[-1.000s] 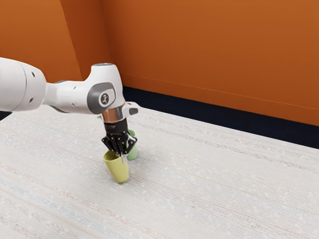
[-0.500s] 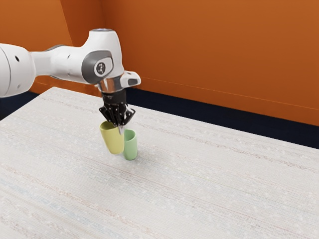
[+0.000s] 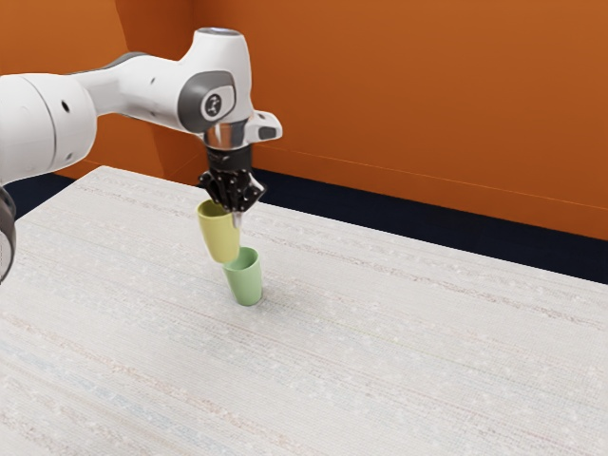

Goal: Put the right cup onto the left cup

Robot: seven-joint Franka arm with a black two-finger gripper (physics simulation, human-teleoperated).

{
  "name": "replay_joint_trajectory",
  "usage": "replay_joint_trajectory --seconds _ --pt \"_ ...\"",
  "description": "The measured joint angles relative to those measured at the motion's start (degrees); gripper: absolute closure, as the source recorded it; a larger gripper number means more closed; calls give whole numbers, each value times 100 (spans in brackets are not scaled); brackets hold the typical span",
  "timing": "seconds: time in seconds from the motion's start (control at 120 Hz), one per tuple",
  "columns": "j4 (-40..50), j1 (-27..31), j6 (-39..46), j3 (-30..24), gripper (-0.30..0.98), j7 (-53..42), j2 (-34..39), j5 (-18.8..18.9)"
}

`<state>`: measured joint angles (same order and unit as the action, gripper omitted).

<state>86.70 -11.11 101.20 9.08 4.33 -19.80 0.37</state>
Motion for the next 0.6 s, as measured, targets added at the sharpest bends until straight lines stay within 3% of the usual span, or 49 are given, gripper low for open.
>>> replay_joint_trajectory --seconds 0.6 --pt "-611 87 56 -58 78 -150 -678 2"
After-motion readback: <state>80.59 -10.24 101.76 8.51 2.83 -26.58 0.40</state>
